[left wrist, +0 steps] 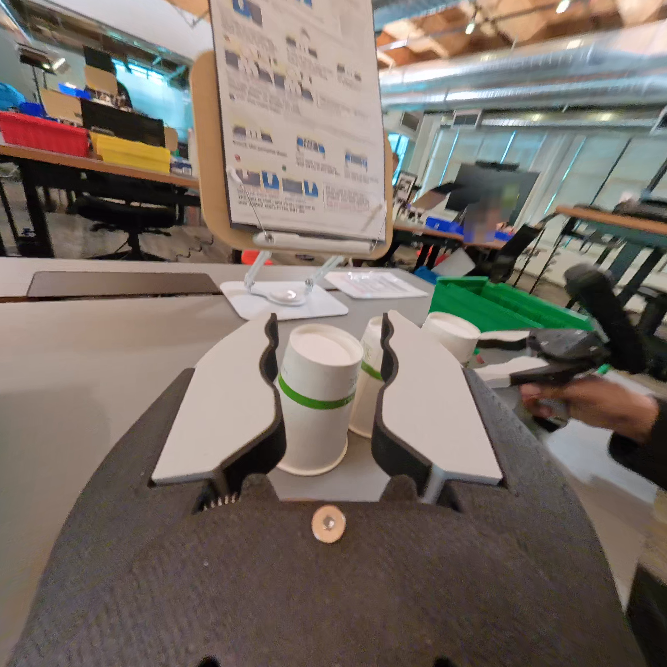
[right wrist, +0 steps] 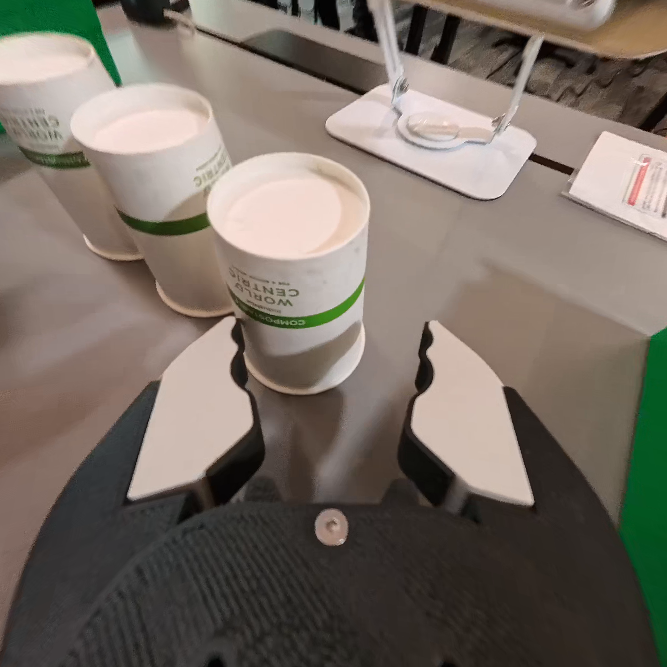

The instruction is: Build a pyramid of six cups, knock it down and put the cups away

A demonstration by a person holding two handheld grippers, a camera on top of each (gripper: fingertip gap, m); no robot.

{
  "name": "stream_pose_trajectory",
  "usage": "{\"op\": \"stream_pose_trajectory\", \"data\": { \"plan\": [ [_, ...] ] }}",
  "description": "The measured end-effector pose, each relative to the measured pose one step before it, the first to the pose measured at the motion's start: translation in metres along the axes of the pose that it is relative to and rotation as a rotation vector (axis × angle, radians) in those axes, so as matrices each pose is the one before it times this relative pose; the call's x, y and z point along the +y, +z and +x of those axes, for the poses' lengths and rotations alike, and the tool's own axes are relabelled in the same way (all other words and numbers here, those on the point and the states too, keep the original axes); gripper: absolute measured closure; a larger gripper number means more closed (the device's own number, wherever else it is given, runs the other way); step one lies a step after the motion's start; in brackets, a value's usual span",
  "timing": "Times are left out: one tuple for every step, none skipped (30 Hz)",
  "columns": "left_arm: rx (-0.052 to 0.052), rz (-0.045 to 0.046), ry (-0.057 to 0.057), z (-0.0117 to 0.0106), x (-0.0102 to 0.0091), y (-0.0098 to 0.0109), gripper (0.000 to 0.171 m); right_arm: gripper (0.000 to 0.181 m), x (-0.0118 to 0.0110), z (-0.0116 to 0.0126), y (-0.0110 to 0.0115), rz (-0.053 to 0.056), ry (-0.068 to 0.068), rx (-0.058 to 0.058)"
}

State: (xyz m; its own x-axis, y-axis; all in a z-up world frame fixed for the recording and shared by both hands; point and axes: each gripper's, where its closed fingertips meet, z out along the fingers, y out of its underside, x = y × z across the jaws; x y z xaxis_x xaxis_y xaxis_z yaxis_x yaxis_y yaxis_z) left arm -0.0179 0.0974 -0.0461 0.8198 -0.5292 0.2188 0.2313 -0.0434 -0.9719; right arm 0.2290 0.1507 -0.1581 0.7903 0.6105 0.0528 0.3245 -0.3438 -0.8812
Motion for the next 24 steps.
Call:
{"op": "stream_pose_trajectory", "data": {
  "plan": [
    [0.0141,0.02463,-0.0312,-0.00484,-0.01220,-0.00666,0.114,0.092,-0.00468,0.00433,-0.00249,0.0323,0.0131,0.0148],
    [-0.0017,0.02809,-0.0329,-0.00819,-0.01472,-0.00823,0.114,0.096,-0.00609,0.00474,-0.00307,0.0392,0.0063,0.0203],
    [-0.0217,0.03625,-0.0267,-0.01155,-0.01703,-0.00982,0.114,0.098,-0.00630,0.00307,-0.00305,0.0366,0.0031,0.0123],
    [-0.0286,0.03640,-0.0171,-0.01307,-0.01830,-0.01094,0.114,0.099,-0.00508,0.00094,-0.00250,0.0262,0.0036,-0.0002],
    [-0.0350,0.02899,-0.0082,-0.01400,-0.01826,-0.01156,0.114,0.098,-0.00269,-0.00145,-0.00156,0.0131,0.0048,-0.0136],
    [-0.0527,0.01889,-0.0014,-0.01677,-0.01694,-0.01197,0.114,0.097,-0.00023,-0.00274,-0.00026,0.0010,0.0059,-0.0193],
    [-0.0614,0.00947,0.0033,-0.01816,-0.01508,-0.01204,0.113,0.096,0.00117,-0.00329,0.00043,-0.0048,0.0049,-0.0190],
    [-0.0538,0.00699,0.0045,-0.01716,-0.01347,-0.01178,0.113,0.095,0.00167,-0.00367,0.00091,-0.0073,0.0015,-0.0184],
    [-0.0528,0.00387,0.0023,-0.01678,-0.01134,-0.01132,0.113,0.094,0.00218,-0.00322,0.00138,-0.0129,-0.0017,-0.0123],
    [-0.0499,-0.00245,0.0025,-0.01618,-0.00847,-0.01016,0.113,0.092,0.00290,-0.00210,0.00175,-0.0185,-0.0049,-0.0040],
    [-0.0465,-0.00777,0.0033,-0.01527,-0.00550,-0.00897,0.113,0.091,0.00305,-0.00234,0.00198,-0.0172,-0.0076,-0.0052],
    [-0.0450,-0.01300,0.0035,-0.01468,-0.00263,-0.00722,0.113,0.091,0.00313,-0.00243,0.00195,-0.0152,-0.0078,-0.0057],
    [-0.0441,-0.01784,0.0012,-0.01368,-0.00001,-0.00558,0.113,0.091,0.00328,-0.00218,0.00206,-0.0154,-0.0076,-0.0048],
    [-0.0416,-0.02285,-0.0028,-0.01230,0.00210,-0.00378,0.113,0.091,0.00297,-0.00299,0.00175,-0.0147,-0.0077,-0.0115],
    [-0.0304,-0.02519,-0.0044,-0.00914,0.00350,-0.00188,0.113,0.092,0.00269,-0.00352,0.00162,-0.0139,-0.0072,-0.0145],
    [-0.0138,-0.01907,-0.0043,-0.00505,0.00340,-0.00028,0.113,0.092,0.00255,-0.00270,0.00121,-0.0128,-0.0075,-0.0082],
    [-0.0038,-0.00793,-0.0048,-0.00166,0.00249,0.00081,0.113,0.093,0.00204,-0.00190,0.00094,-0.0099,-0.0094,-0.0023],
    [0.0023,0.00035,-0.0037,0.00093,0.00156,0.00180,0.113,0.094,0.00173,-0.00151,0.00059,-0.0074,-0.0112,0.0012],
    [0.0070,0.00317,-0.0020,0.00285,0.00116,0.00237,0.113,0.096,0.00151,-0.00119,0.00046,-0.0071,-0.0113,0.0031],
    [0.0122,0.00139,-0.0010,0.00461,0.00146,0.00284,0.113,0.097,0.00153,-0.00118,0.00024,-0.0076,-0.0106,0.0035],
    [0.0152,-0.00472,0.0003,0.00545,0.00238,0.00335,0.113,0.099,0.00146,-0.00103,0.00023,-0.0082,-0.0098,0.0035],
    [0.0140,-0.01305,0.0050,0.00543,0.00365,0.00363,0.113,0.101,0.00133,-0.00101,0.00019,-0.0080,-0.0093,0.0029],
    [0.0111,-0.01862,0.0120,0.00519,0.00437,0.00374,0.113,0.103,0.00129,-0.00048,0.00045,-0.0079,-0.0085,0.0049],
    [0.0075,-0.02015,0.0181,0.00462,0.00458,0.00355,0.113,0.103,0.00114,-0.00003,0.00042,-0.0071,-0.0077,0.0060]
  ]
}}
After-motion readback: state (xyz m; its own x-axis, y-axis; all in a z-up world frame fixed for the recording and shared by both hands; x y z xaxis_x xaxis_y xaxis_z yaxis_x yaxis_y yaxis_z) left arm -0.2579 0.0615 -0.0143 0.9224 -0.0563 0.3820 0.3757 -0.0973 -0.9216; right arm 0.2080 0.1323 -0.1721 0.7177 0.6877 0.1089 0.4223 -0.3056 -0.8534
